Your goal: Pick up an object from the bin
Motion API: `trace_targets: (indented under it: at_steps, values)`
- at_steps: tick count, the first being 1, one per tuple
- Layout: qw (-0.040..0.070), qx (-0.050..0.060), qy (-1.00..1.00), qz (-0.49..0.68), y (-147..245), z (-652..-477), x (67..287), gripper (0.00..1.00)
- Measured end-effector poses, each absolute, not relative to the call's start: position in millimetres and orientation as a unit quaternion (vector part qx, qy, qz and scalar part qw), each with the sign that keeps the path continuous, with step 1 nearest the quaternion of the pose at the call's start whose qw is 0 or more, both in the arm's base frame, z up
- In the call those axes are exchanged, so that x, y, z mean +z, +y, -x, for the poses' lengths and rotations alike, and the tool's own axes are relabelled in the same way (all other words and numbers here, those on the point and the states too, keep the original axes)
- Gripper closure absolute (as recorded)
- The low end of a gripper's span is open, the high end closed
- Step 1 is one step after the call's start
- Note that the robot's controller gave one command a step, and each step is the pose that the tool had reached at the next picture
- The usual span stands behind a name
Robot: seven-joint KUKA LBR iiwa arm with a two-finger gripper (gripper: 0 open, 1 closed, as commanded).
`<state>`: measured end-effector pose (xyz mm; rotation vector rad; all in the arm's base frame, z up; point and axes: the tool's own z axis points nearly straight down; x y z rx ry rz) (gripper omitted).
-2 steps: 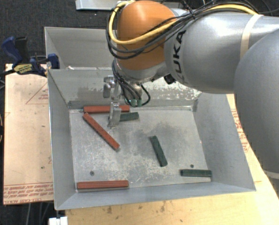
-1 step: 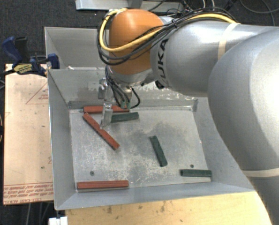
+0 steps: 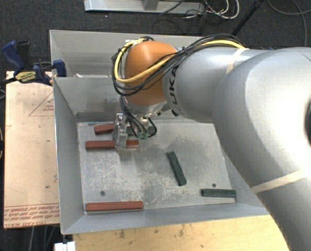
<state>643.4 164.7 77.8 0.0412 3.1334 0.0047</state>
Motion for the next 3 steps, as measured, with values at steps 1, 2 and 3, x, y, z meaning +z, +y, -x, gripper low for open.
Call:
trace_targets:
  at_steps: [1,2,3]
  values:
    - [0.004,0.002,1.0,-0.013,164.7,-643.4,77.8,1.0]
    - [0.002,0.0,0.999,-0.038,186.7,-630.3,84.1,1.0]
    - [0.0,0.001,0.999,-0.053,188.7,-588.4,98.1,1.0]
